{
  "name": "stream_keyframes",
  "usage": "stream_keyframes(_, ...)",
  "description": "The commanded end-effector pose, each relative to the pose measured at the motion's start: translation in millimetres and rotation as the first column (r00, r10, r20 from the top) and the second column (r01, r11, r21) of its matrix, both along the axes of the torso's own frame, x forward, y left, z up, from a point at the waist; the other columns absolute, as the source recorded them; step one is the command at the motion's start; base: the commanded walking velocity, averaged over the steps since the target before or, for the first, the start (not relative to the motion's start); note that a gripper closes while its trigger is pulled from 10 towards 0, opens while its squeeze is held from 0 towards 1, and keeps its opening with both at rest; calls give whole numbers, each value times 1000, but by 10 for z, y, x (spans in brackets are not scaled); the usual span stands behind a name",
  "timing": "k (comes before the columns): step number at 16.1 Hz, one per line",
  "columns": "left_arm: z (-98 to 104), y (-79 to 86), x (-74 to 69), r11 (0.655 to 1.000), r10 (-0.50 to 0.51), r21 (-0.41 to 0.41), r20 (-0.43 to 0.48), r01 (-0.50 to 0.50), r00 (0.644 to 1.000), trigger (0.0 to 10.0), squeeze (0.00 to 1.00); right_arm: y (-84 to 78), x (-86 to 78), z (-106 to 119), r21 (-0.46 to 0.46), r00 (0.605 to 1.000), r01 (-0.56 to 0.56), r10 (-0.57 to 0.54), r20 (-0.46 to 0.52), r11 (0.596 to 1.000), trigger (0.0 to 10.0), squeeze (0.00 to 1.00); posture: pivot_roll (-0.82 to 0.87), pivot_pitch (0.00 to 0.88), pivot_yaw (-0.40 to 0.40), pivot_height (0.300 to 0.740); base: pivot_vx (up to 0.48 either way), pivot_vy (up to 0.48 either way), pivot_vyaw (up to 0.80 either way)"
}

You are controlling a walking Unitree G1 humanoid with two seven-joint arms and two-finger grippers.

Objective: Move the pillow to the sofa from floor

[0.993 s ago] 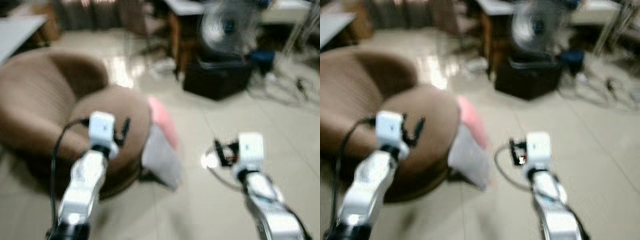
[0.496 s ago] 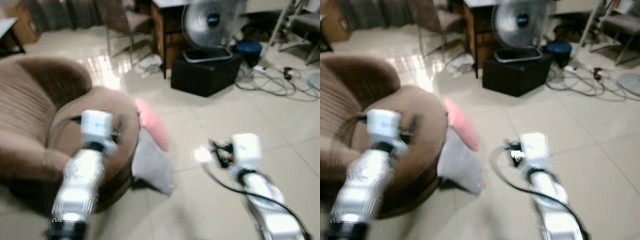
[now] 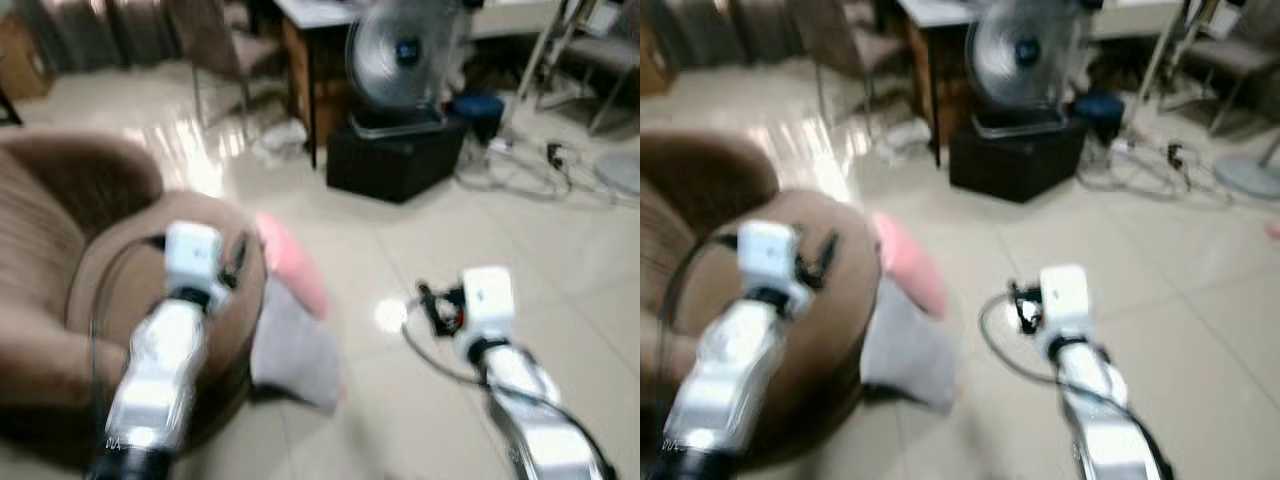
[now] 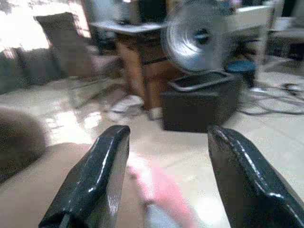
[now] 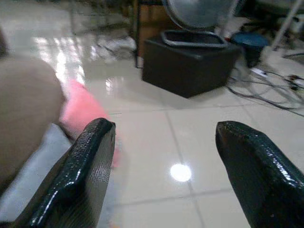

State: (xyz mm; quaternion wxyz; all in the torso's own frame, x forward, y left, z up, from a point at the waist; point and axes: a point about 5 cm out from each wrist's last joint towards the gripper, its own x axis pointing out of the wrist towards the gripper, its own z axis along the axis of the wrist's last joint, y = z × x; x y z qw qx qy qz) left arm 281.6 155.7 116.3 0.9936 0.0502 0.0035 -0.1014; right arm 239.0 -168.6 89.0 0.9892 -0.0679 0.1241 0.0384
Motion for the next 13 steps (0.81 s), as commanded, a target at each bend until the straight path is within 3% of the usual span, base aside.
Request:
stream_keyframes(1, 34, 106, 9, 999, 25, 24, 14, -26, 1000, 10000, 0, 54, 26, 60, 13, 999, -18, 17, 31, 1000, 10000, 0, -58, 24, 29, 740, 307, 0, 0)
stream_keyframes(5, 37, 95, 17, 1000, 17, 23, 17, -18, 1000, 10000, 0, 63, 22, 53, 24, 999, -19, 18, 31, 1000, 10000, 0, -59, 16, 30, 740, 309, 0, 0)
stream_keyframes(8, 29, 47, 1, 1000, 1, 17, 16, -1, 1000, 10000, 0, 55, 11, 45, 38, 999, -11, 10, 31, 999, 10000, 0, -59, 7, 31, 740, 308, 0, -692)
stream_keyframes(13, 30, 41, 7, 1000, -5, 15, 18, 5, 1000, 10000, 0, 72, 13, 45, 29, 999, -19, 18, 36, 999, 10000, 0, -59, 2, 34, 740, 308, 0, 0)
